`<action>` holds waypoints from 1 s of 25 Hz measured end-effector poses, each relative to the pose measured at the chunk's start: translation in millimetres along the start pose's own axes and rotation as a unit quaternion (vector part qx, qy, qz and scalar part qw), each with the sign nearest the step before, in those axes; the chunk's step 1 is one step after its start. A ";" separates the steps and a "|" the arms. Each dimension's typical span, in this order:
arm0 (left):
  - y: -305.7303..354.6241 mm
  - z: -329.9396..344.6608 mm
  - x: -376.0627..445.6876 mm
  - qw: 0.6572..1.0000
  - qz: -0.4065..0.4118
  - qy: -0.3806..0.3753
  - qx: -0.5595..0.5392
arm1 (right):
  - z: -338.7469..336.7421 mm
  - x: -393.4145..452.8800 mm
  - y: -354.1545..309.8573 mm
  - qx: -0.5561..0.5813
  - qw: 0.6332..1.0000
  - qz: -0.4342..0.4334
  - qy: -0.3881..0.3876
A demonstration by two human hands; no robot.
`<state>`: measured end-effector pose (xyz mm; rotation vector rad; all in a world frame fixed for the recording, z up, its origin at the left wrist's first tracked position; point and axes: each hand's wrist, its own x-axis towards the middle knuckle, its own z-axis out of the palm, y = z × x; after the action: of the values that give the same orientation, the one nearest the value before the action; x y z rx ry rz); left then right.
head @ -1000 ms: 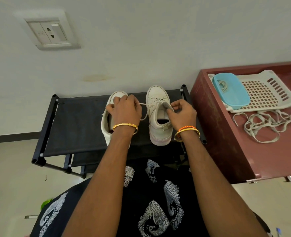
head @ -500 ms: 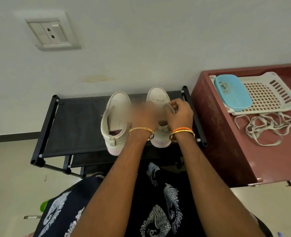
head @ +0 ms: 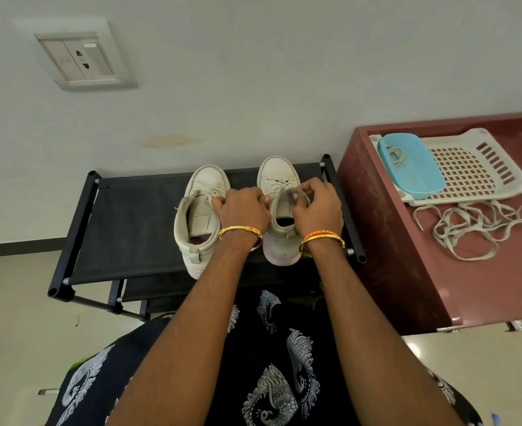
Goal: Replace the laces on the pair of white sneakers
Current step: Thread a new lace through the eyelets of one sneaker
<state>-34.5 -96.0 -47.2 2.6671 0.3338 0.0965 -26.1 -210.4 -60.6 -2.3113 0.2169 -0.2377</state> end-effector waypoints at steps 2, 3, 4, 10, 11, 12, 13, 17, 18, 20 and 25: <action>-3.9 0.4 -0.2 1.000 0.005 0.000 -0.022 | -0.4 0.6 0.3 0.026 1.000 -0.003 -0.006; -6.4 0.1 0.9 0.999 -0.001 0.004 -0.043 | -1.2 0.8 0.0 0.045 0.999 -0.002 -0.008; -6.9 -2.6 1.2 0.998 -0.011 0.007 -0.068 | -2.6 1.2 -1.0 0.065 0.998 0.002 -0.011; 17.8 -66.7 -8.6 0.841 -0.099 -0.082 -0.526 | -30.8 2.0 -17.0 0.016 0.998 0.000 -0.056; 20.1 -81.8 -11.2 0.824 -0.087 -0.092 -0.552 | -36.4 1.3 -21.7 0.037 0.998 -0.023 -0.050; 21.0 -95.0 -13.6 0.805 -0.070 -0.110 -0.578 | -40.6 0.1 -26.7 0.068 0.995 -0.045 -0.052; 19.9 -103.9 -15.1 0.782 -0.056 -0.133 -0.606 | -43.8 -1.8 -32.3 0.104 0.990 -0.058 -0.071; 17.7 -111.1 -21.5 0.742 -0.042 -0.188 -0.642 | -50.0 -10.1 -53.2 0.316 0.921 -0.050 -0.224; 17.0 -108.0 -20.5 0.754 -0.040 -0.175 -0.632 | -51.2 -11.5 -56.3 0.346 0.904 -0.044 -0.248; 13.9 -103.2 -17.1 0.762 -0.032 -0.157 -0.628 | -51.6 -13.2 -58.7 0.360 0.894 -0.048 -0.264; 3.0 -88.8 -13.4 0.805 -0.080 -0.055 -0.586 | -52.7 -6.6 -45.9 0.349 0.906 -0.030 -0.239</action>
<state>-57.7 -64.3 33.7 1.3932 0.3088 0.0611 -41.2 -214.7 7.8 -1.5924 -0.1717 0.2032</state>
